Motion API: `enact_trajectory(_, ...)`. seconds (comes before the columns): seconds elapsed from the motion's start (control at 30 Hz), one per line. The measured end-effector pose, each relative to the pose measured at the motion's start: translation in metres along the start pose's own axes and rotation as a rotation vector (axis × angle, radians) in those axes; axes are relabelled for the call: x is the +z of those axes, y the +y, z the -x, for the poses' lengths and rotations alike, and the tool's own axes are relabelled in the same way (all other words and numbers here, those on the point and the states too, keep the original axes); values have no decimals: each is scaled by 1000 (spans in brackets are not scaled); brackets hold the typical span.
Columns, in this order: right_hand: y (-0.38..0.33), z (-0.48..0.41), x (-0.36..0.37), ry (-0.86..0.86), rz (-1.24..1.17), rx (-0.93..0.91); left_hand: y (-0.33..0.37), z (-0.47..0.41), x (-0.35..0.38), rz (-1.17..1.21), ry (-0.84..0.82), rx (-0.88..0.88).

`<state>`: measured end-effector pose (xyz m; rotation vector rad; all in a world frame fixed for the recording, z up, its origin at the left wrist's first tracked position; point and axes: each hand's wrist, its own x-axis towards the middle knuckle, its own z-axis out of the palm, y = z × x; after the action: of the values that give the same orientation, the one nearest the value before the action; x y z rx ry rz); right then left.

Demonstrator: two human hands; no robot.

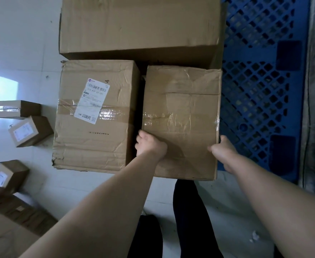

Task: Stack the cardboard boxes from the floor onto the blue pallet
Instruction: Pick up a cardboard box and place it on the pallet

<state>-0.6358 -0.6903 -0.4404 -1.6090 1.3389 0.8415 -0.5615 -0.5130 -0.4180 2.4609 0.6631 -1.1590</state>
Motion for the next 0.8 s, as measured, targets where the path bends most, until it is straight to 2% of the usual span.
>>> enact_trajectory(0.27, 14, 2, -8, 62, 61, 149, -4, 17, 14, -4, -135, 8)
enact_trajectory(0.6, 16, 6, 3, 126, 24, 163, -13, 2, 11, 51, -257, -18)
enact_trajectory(0.8, 16, 7, -1, 132, -30, 166, -11, 1, 11, 72, -256, -13)
